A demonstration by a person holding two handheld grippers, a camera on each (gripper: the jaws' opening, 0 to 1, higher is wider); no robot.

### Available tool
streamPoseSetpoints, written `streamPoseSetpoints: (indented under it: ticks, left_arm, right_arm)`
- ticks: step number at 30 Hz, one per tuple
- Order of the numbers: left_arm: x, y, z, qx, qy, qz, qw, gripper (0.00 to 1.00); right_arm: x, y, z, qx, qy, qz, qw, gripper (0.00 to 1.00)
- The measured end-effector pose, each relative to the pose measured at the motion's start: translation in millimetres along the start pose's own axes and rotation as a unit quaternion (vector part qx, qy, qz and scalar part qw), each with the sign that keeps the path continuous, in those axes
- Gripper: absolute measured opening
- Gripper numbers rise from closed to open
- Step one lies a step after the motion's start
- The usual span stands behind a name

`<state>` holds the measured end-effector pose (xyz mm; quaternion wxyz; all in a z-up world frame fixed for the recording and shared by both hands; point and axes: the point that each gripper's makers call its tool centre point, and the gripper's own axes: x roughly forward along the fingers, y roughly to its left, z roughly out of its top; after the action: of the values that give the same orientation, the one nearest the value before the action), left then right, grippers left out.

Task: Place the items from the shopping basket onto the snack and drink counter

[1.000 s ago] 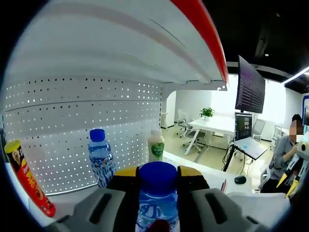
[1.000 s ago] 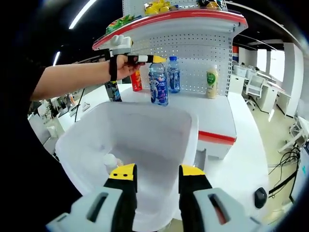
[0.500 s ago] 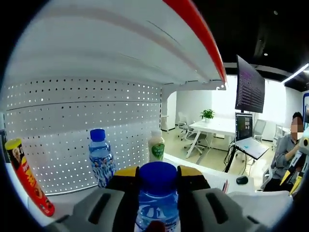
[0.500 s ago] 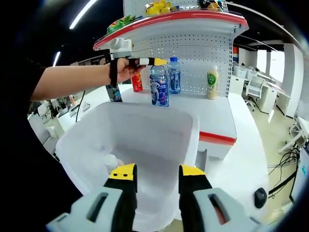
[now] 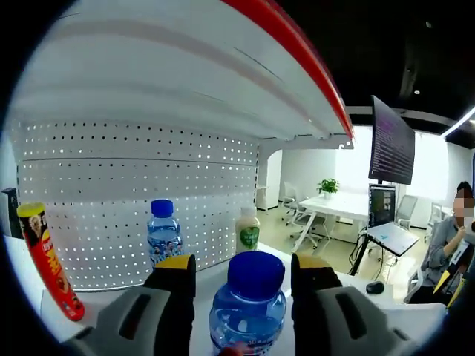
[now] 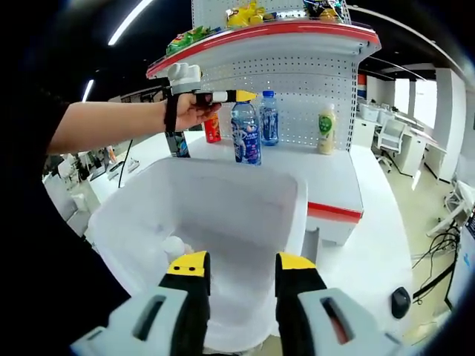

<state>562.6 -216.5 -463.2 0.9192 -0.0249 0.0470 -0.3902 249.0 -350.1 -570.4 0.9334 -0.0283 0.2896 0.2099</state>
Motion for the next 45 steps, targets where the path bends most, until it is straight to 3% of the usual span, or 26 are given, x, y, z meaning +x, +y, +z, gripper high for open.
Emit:
streamPoseSetpoints:
  ticks: [11, 17, 21, 34, 40, 45]
  left_arm:
    - [-26.6, -5.7, 12.9, 0.001, -0.005, -0.007, 1.0000, 0.52]
    - [-50.6, -31.8, 41.7, 0.024, -0.024, -0.036, 0.9988, 0.51]
    - [-60.6, -34.9, 50.4, 0.033, -0.024, -0.039, 0.9984, 0.51]
    - [-105.3, -34.6, 58.3, 0.005, -0.019, -0.025, 0.9995, 0.50]
    - [-127.9, -42.5, 52.6, 0.001, -0.011, -0.023, 0.9997, 0.52]
    - [-142.4, -50.0, 42.5, 0.009, 0.015, -0.027, 0.9995, 0.53]
  right_arm:
    - [2.8, 7.8, 9.8, -0.012, -0.011, 0.010, 0.9998, 0.35]
    - [8.2, 4.3, 19.6, -0.020, -0.017, 0.014, 0.9995, 0.35]
    - [13.8, -2.1, 28.8, -0.028, -0.023, 0.014, 0.9993, 0.35]
    - [26.4, -8.4, 45.4, -0.039, -0.033, 0.023, 0.9984, 0.35]
    - [29.8, -14.9, 47.4, -0.043, -0.031, 0.024, 0.9983, 0.36]
    - [32.3, -17.2, 52.5, -0.044, -0.035, 0.026, 0.9981, 0.37]
